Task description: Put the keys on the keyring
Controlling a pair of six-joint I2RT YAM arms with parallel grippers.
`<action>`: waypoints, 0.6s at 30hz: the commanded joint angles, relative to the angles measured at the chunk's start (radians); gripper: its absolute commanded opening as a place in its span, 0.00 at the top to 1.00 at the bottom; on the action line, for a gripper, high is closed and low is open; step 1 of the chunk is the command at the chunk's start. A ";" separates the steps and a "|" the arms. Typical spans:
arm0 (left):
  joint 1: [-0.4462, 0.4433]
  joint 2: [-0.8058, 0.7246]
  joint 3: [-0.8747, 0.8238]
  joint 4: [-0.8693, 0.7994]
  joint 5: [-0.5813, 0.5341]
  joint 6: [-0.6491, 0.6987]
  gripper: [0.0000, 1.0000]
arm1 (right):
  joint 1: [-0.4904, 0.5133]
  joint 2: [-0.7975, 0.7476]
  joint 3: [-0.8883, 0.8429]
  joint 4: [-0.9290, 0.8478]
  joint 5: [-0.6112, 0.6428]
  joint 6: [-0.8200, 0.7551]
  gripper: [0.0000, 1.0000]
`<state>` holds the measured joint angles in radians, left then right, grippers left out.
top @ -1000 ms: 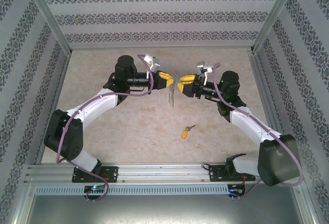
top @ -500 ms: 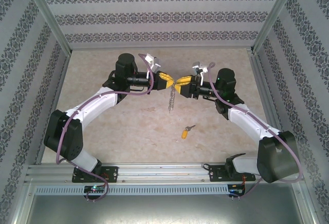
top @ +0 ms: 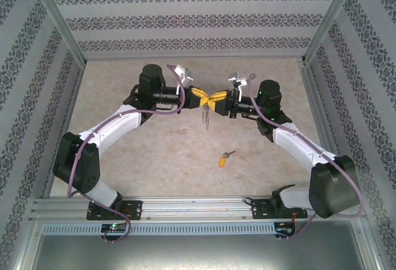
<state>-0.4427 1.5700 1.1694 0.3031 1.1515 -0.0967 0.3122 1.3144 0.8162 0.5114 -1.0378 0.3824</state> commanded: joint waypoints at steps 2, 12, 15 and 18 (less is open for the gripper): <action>0.004 0.002 0.035 -0.005 0.054 0.024 1.00 | 0.006 0.001 0.029 0.010 0.010 -0.031 0.77; 0.003 -0.035 -0.026 0.100 -0.099 -0.017 0.69 | -0.007 -0.013 0.008 0.021 0.044 -0.035 1.00; 0.004 -0.098 -0.091 0.194 -0.270 -0.059 0.55 | -0.016 -0.020 -0.008 0.059 0.064 -0.018 1.00; 0.003 -0.134 -0.102 0.187 -0.386 -0.097 0.52 | -0.023 -0.033 -0.026 0.112 0.082 0.006 1.00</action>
<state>-0.4366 1.4982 1.0737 0.3908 0.9199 -0.1432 0.2981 1.3121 0.8066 0.5278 -0.9825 0.3702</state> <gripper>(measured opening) 0.481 0.066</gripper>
